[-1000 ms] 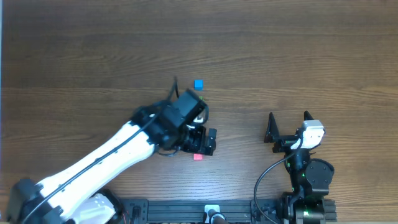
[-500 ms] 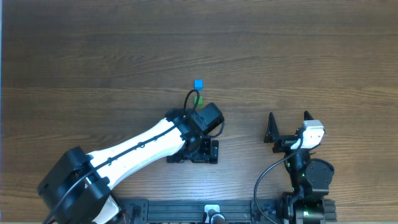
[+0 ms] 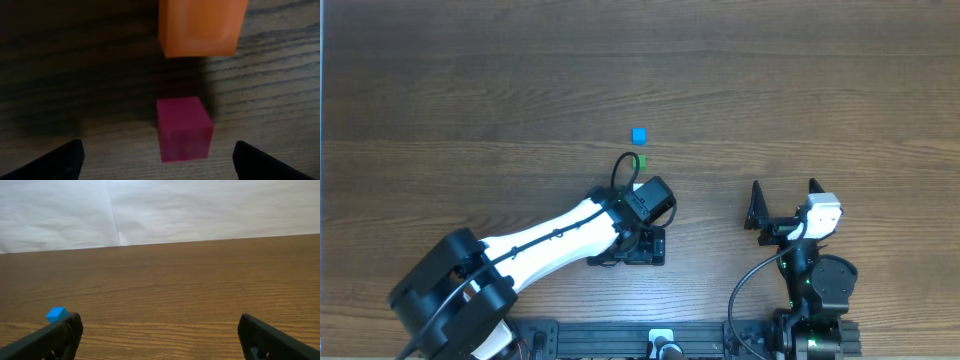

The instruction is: Stack Cubes

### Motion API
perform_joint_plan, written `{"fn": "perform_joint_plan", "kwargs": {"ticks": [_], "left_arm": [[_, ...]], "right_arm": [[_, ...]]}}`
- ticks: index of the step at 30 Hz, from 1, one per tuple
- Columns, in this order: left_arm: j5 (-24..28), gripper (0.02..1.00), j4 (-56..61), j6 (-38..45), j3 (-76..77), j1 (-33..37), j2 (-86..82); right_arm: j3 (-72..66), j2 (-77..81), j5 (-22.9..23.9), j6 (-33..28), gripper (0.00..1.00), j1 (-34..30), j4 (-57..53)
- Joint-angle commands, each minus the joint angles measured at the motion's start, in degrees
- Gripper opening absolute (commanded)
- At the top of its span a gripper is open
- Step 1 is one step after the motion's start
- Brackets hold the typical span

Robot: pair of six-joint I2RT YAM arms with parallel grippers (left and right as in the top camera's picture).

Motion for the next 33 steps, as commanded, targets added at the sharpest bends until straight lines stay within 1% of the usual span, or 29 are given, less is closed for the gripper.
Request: {"fn": "perform_joint_plan", "kwargs": {"ticks": [1,13,16,30,31,33], "left_arm": [[-1.8,0.932,0.6,-0.4,-0.5,-0.6,1.5],[-5.6,0.89,-0.2,-2.8,0.9,-1.0,1.6],[-6.4,0.862,-1.5,-3.9,2.3,-1.6,1.6],[-6.6,0.855,-2.0,-4.1,5.9,-3.3,4.7],[-6.6,0.844,-2.0,-4.1,5.9,-3.3,4.7],[-6.6,0.785,-2.1,-4.1,5.9,-3.3,4.7]], "right_arm": [[-0.3,-0.5,-0.4,-0.5,0.991,0.3,-0.2],[-0.3,-0.5,-0.4,-0.5,0.993,0.3,-0.2],[-0.3,-0.5,-0.4,-0.5,0.993,0.3,-0.2],[-0.3,-0.5,-0.4,-0.5,0.993,0.3,-0.2],[-0.3,-0.5,-0.4,-0.5,0.993,0.3,-0.2],[-0.3,-0.5,-0.4,-0.5,0.991,0.3,-0.2]]}}
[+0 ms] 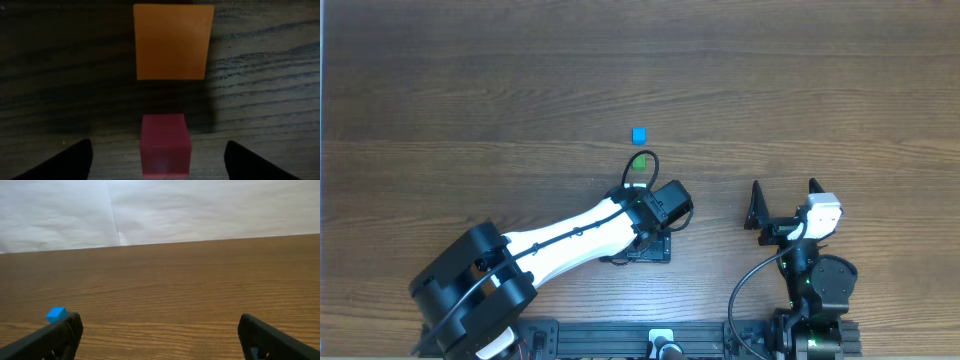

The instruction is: Stack Cubes

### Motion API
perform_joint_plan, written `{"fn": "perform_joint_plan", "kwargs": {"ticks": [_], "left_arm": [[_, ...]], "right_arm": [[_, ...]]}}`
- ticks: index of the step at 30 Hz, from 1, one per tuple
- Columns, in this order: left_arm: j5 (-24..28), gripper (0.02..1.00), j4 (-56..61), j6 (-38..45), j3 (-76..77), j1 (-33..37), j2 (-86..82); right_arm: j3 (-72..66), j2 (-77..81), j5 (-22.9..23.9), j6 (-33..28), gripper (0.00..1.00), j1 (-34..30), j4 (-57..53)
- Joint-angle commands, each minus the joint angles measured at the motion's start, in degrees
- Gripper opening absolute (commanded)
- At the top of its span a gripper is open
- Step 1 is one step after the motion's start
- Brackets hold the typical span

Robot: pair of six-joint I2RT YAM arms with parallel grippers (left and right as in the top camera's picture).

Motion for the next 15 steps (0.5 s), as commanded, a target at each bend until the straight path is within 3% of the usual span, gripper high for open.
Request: {"fn": "perform_joint_plan", "kwargs": {"ticks": [1,11,15], "left_arm": [[-1.1,0.755,-0.1,-0.7,1.0,-0.2,0.6],[-1.1,0.553,-0.1,-0.7,1.0,-0.2,0.7],[-1.4,0.538,-0.1,-0.7,1.0,-0.2,0.7]], "right_arm": [[-0.3,-0.5,-0.4,-0.5,0.993,0.3,-0.2],[-0.3,-0.5,-0.4,-0.5,0.993,0.3,-0.2],[-0.3,-0.5,-0.4,-0.5,0.991,0.3,-0.2]]}}
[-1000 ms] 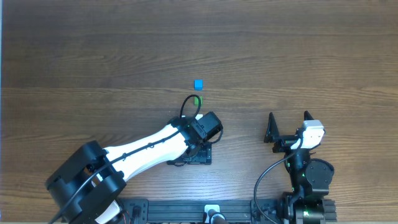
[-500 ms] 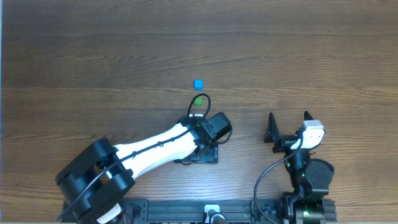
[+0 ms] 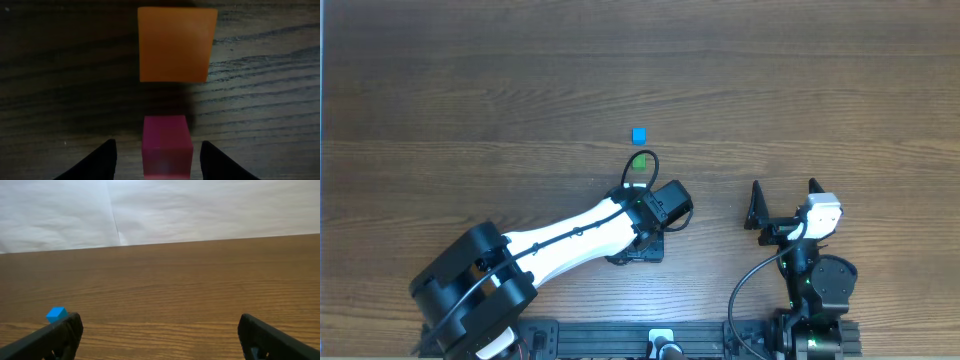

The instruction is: Stack Cubes

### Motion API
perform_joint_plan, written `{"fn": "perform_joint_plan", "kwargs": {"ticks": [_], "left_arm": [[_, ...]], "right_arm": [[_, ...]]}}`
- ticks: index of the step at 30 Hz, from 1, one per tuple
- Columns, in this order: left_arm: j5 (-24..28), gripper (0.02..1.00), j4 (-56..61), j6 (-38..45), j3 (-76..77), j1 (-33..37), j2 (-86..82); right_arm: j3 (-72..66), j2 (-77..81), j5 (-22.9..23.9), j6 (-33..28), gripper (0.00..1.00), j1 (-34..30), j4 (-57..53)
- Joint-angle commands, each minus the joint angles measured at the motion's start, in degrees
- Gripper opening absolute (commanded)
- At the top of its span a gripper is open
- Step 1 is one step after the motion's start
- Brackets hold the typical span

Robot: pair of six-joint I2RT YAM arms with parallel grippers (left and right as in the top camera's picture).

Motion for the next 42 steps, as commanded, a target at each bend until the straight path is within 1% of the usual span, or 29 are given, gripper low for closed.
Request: {"fn": "perform_joint_plan", "kwargs": {"ticks": [1,4,5,8,12,13,17,19,22,25,29,35,42], "left_arm": [[-1.1,0.527,-0.1,-0.5,1.0,-0.2,0.7],[-1.1,0.454,0.0,-0.5,1.0,-0.2,0.7],[-1.1,0.356,0.0,-0.5,1.0,-0.2,0.7],[-1.1,0.242,0.0,-0.5,1.0,-0.2,0.7],[-1.4,0.198,0.0,-0.5,1.0,-0.2,0.7],[-1.6,0.165,0.0,-0.7,1.0,-0.2,0.7],[-1.6,0.099,0.0,-0.7,1.0,-0.2,0.7],[-1.5,0.038,-0.1,-0.7,1.1,-0.2,0.7],[-1.5,0.038,-0.7,-0.7,2.0,-0.1,0.6],[-1.9,0.038,-4.3,-0.2,5.5,0.3,0.6],[-5.0,0.04,-12.0,0.5,13.5,1.8,0.6],[-5.0,0.038,-18.3,3.1,21.9,5.3,0.6],[-4.7,0.036,-19.6,7.0,26.7,9.8,0.9]], "right_arm": [[-0.3,-0.5,-0.4,-0.5,0.991,0.3,-0.2],[-0.3,-0.5,-0.4,-0.5,0.991,0.3,-0.2],[-0.3,-0.5,-0.4,-0.5,0.991,0.3,-0.2],[-0.3,-0.5,-0.4,-0.5,0.993,0.3,-0.2],[-0.3,-0.5,-0.4,-0.5,0.991,0.3,-0.2],[-0.3,-0.5,-0.4,-0.5,0.993,0.3,-0.3],[-0.3,-0.5,-0.4,-0.5,0.993,0.3,-0.2],[-0.3,-0.5,-0.4,-0.5,0.993,0.3,-0.2],[-0.3,-0.5,-0.4,-0.5,0.991,0.3,-0.2],[-0.3,-0.5,-0.4,-0.5,0.991,0.3,-0.2],[-0.3,-0.5,-0.4,-0.5,0.991,0.3,-0.2],[-0.3,-0.5,-0.4,-0.5,0.991,0.3,-0.2],[-0.3,-0.5,-0.4,-0.5,0.993,0.3,-0.2]]}}
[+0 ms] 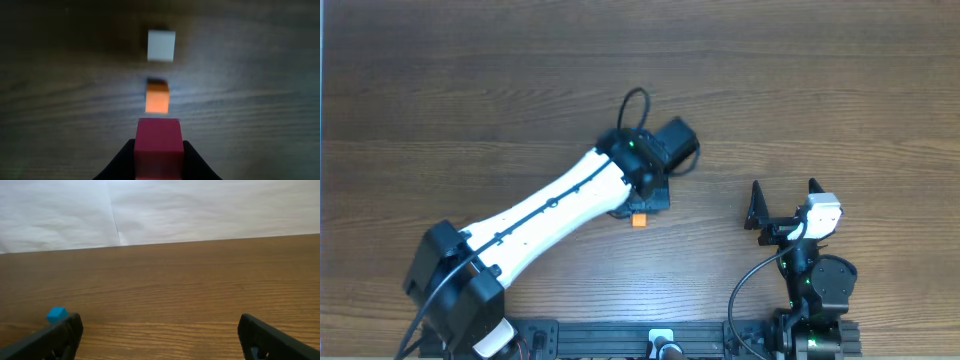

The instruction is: Stack Cubes

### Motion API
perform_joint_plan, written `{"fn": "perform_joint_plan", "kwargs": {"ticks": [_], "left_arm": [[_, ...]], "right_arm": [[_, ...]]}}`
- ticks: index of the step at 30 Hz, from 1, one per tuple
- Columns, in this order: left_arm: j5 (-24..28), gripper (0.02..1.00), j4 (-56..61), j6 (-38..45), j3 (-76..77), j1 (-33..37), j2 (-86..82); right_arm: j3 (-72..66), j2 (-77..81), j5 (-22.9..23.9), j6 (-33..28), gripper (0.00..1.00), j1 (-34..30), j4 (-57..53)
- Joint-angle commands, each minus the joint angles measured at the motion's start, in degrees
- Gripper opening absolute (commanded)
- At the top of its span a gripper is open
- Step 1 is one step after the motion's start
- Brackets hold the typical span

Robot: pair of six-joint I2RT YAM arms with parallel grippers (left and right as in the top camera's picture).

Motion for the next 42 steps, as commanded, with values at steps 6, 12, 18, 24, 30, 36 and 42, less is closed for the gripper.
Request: {"fn": "perform_joint_plan", "kwargs": {"ticks": [6,12,18,24,30,36,42], "left_arm": [[0.0,0.038,-0.1,5.4,3.9,4.5,4.5],[0.0,0.038,1.8,7.4,3.9,4.9,8.2],[0.4,0.036,4.6,8.0,3.9,4.9,10.2],[0.4,0.038,5.9,8.0,3.9,4.9,12.4],[0.4,0.038,6.0,8.0,3.9,4.9,12.7],[0.4,0.04,6.5,8.0,3.8,4.9,13.3],[0.3,0.04,6.8,8.0,3.8,5.0,13.5]], "right_arm": [[-0.3,-0.5,-0.4,-0.5,0.991,0.3,-0.2],[-0.3,-0.5,-0.4,-0.5,0.989,0.3,-0.2],[-0.3,-0.5,-0.4,-0.5,0.991,0.3,-0.2],[-0.3,-0.5,-0.4,-0.5,0.991,0.3,-0.2],[-0.3,-0.5,-0.4,-0.5,0.993,0.3,-0.2],[-0.3,-0.5,-0.4,-0.5,0.991,0.3,-0.2],[-0.3,-0.5,-0.4,-0.5,0.991,0.3,-0.2]]}}
